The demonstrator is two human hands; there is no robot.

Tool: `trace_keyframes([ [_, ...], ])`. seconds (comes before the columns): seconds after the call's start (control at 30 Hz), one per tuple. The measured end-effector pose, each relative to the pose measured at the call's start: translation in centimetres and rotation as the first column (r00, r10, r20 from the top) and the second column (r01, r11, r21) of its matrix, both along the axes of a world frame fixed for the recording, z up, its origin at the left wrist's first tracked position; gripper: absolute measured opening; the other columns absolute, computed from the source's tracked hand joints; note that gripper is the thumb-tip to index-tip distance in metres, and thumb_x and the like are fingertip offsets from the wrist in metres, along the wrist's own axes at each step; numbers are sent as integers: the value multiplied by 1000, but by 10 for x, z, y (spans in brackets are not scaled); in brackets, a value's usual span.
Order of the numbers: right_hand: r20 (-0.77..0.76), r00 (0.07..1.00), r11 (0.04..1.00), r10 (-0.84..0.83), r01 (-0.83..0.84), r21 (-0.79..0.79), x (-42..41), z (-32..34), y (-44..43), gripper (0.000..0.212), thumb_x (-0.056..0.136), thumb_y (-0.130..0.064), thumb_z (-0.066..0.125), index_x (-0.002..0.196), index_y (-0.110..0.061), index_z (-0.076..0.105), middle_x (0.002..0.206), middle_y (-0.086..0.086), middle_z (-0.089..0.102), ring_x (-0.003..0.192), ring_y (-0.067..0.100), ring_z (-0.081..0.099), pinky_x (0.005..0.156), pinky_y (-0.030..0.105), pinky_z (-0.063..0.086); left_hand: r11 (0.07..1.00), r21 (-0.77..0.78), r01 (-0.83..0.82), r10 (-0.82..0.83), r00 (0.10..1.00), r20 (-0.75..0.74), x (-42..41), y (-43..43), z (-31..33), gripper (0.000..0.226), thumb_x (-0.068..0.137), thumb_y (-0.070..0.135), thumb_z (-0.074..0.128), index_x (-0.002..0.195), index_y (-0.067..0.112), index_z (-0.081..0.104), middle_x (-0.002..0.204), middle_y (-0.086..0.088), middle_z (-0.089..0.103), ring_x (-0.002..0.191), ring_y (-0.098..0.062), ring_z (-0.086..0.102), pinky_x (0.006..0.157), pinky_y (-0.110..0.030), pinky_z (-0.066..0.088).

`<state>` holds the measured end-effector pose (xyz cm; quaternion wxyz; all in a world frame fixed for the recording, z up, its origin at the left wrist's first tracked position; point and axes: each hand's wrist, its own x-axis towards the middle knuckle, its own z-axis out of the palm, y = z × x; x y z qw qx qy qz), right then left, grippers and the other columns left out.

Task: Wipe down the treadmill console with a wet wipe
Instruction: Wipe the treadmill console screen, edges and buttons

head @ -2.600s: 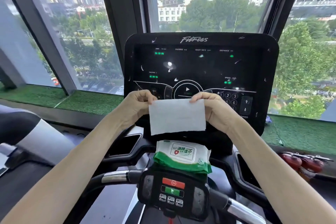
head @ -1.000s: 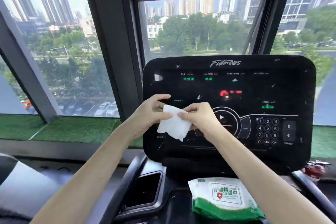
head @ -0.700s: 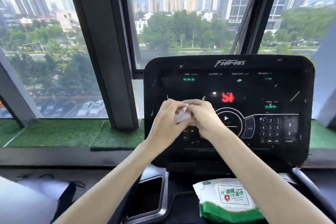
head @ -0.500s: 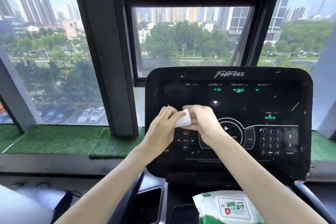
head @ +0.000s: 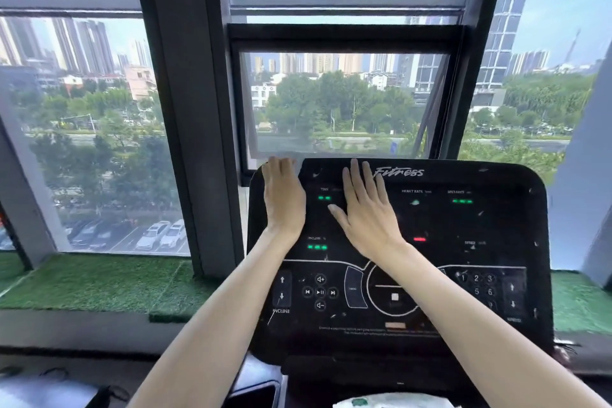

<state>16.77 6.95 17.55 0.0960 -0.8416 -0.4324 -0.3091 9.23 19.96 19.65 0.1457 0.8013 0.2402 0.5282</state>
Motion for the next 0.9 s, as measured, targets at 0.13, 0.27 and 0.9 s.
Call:
trace_keyframes([
  [0.13, -31, 999, 999, 24, -25, -34, 14, -6, -3, 79, 91, -59, 9, 150, -6, 9, 158, 12, 0, 145, 27, -6, 118, 44, 3, 916, 361, 178, -94, 966, -239, 4, 3, -10, 47, 81, -10, 53, 125, 6, 54, 115, -10, 52, 104, -26, 46, 82, -35, 50],
  [0.27, -43, 998, 998, 53, -55, -25, 14, -7, -2, 78, 91, -58, 6, 150, -7, 1, 158, 10, -7, 144, 27, -12, 118, 41, -4, 1000, 19, -19, 18, 999, 29, 3, 1, -5, 42, 84, -12, 49, 120, 7, 60, 110, -9, 54, 103, -24, 47, 88, -31, 47],
  [0.9, 17, 998, 998, 68, -68, 3, 16, -9, -2, 70, 90, -41, 23, 147, 0, 20, 156, 16, 13, 144, 35, 8, 117, 48, 14, 907, 412, 83, -2, 981, -193, 8, -11, -18, 50, 69, -19, 57, 115, 1, 60, 103, -14, 56, 92, -31, 52, 74, -36, 53],
])
